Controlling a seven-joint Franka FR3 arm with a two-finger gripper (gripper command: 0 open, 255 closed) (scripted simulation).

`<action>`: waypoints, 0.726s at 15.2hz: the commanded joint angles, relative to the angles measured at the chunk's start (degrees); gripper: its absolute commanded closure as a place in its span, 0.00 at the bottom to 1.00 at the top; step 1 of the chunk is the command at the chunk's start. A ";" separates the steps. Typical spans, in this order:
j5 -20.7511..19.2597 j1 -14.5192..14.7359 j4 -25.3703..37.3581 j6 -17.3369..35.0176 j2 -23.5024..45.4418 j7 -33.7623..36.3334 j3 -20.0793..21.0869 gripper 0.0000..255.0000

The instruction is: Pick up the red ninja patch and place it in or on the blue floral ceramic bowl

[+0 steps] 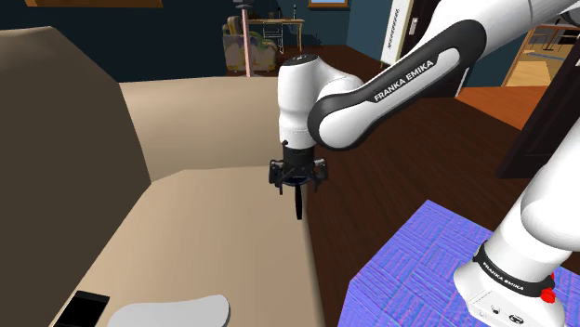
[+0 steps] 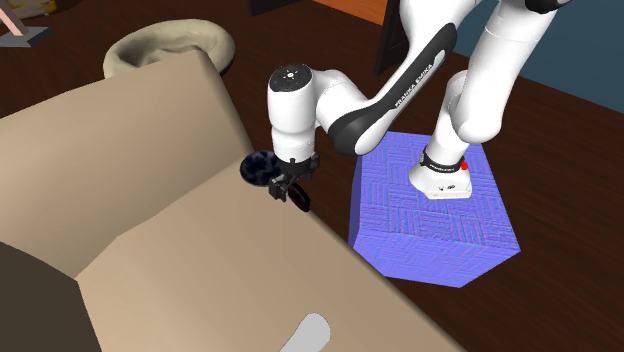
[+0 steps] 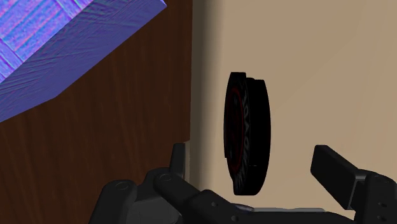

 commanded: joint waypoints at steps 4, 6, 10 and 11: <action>-0.01 0.00 -0.01 0.02 0.02 0.01 0.00 1.00; -0.01 0.00 -0.01 0.02 0.02 0.01 0.00 1.00; -0.01 0.00 0.00 0.02 0.02 0.01 0.00 1.00; -0.01 0.00 0.00 0.02 0.02 0.01 0.00 1.00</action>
